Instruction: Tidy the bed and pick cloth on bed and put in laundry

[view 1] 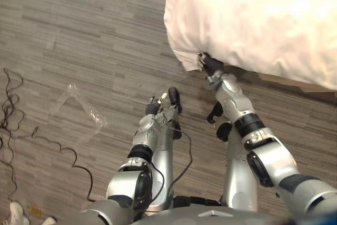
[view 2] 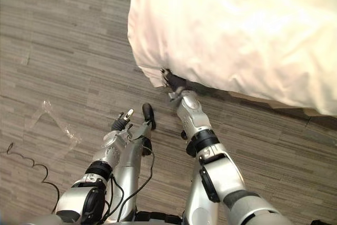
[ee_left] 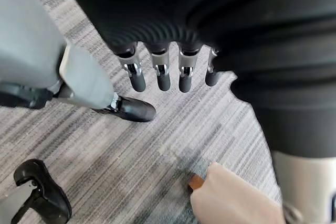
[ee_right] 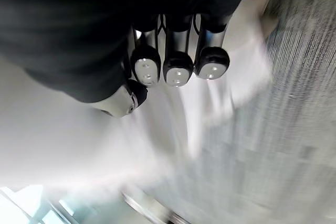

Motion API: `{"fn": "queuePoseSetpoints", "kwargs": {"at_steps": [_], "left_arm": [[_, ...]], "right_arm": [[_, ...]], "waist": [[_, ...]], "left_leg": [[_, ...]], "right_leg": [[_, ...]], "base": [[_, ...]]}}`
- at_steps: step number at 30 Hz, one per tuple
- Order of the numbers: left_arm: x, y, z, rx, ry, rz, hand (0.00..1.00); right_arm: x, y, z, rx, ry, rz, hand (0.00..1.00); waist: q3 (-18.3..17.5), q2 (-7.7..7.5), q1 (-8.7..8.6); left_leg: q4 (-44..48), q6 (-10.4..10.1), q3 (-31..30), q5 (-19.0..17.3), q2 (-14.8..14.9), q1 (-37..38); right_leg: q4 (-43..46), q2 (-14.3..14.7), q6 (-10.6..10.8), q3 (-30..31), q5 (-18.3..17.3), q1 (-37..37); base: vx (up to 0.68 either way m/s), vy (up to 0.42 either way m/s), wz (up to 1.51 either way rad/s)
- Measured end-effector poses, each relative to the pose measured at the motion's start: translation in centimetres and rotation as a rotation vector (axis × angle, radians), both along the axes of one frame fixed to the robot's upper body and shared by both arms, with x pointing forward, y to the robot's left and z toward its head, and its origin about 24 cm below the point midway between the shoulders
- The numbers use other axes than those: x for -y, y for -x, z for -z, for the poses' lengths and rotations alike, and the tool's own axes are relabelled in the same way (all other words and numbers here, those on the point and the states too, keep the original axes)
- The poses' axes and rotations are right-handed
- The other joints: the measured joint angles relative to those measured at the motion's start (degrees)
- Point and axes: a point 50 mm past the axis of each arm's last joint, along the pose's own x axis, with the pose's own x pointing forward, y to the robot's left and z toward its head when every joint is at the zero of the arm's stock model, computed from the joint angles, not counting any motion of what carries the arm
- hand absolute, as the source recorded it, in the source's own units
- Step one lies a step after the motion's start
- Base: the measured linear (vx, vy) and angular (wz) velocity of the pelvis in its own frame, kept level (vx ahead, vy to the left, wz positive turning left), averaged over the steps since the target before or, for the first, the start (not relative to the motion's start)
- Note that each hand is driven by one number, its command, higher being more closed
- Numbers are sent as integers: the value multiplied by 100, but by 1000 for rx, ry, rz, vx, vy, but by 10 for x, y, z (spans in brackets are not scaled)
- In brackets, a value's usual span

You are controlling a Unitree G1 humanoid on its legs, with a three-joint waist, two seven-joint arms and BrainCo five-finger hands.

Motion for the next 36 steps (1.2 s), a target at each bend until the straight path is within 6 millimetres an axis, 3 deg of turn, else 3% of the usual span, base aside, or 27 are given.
{"fn": "queuePoseSetpoints", "kwargs": {"at_steps": [2, 5, 7, 8, 10, 13, 17, 19, 24, 26, 28, 33, 36], "left_arm": [[0, 3, 3, -28, 0, -7, 0], [-4, 9, 10, -59, 18, -35, 0], [-8, 17, 19, -94, -16, -14, 0], [-8, 20, 21, -103, -20, -10, 0], [-13, 32, 32, -145, -61, 18, 0], [-28, 54, 54, -242, -94, 19, 0], [-44, 74, 68, -301, -128, 48, 0], [-51, 88, 77, -356, -131, 52, 0], [-61, 128, 99, -481, -123, 90, 0], [-60, 151, 110, -561, -108, 111, 0], [-58, 170, 118, -613, -87, 111, 0], [-53, 222, 135, -745, -25, 103, 0], [-50, 224, 136, -726, -45, 164, 0]], "right_arm": [[18, 15, 31, -61, -79, 52, 100], [28, 38, 68, -139, -113, 73, 100], [37, 68, 108, -254, -134, 119, 100], [41, 76, 118, -288, -136, 136, 100], [62, 110, 156, -423, -134, 226, 100], [89, 140, 177, -487, -121, 327, 100], [125, 153, 174, -436, -82, 434, 100], [143, 155, 166, -380, -49, 486, 100], [162, 140, 118, -96, -59, 488, 100], [157, 130, 90, 59, -94, 419, 100], [151, 127, 79, 121, -177, 349, 100], [115, 123, 75, 142, -411, 137, 100], [90, 117, 74, 113, -512, 22, 100]], "waist": [[-11, -23, -102], [-29, -56, -271], [-67, -120, -398], [-77, -130, -424], [-149, -201, -522], [-331, -264, -652], [-413, -269, -732], [-618, -253, -756], [-1064, -236, -790], [-1241, -206, -775], [-1352, -187, -734], [-1749, -105, -654], [-1868, -29, -530]], "left_leg": [[42, -38, 167, -160, 51, 278], [-59, -23, 396, -256, 91, 677], [-278, -57, 591, -245, 91, 1103], [-313, -70, 617, -239, 86, 1200], [-509, -121, 729, -217, 64, 1604], [-713, -159, 904, -213, 32, 2063], [-896, -221, 1030, -292, 13, 2657], [-930, -244, 1064, -341, 9, 2872], [-1150, -284, 1060, -394, -78, 3450], [-1294, -284, 1043, -394, -112, 3677], [-1400, -283, 1014, -394, -155, 3914], [-1631, -294, 886, -404, -243, 4400], [-1677, -293, 810, -403, -280, 4537]], "right_leg": [[-74, 66, 34, 174, 24, 207], [-290, 179, 86, 376, 58, 472], [-462, 278, 138, 538, 87, 743], [-498, 291, 145, 552, 92, 815], [-612, 359, 164, 640, 90, 1101], [-846, 463, 244, 826, 143, 1439], [-1241, 594, 360, 948, 269, 2024], [-1475, 648, 422, 977, 356, 2322], [-1976, 692, 545, 970, 487, 3029], [-2297, 721, 589, 923, 610, 3352], [-2546, 738, 622, 862, 672, 3674], [-3044, 771, 689, 760, 780, 4319], [-3228, 776, 718, 685, 867, 4574]], "base": [[-4, -11, -45], [17, -14, -50], [69, -13, -43], [97, -6, -24], [118, -6, -27], [129, 16, -39], [121, 65, -28], [104, 69, -15], [80, 78, -2], [40, 56, 3], [26, 54, 8], [20, 35, 14], [1, 17, 12]]}}
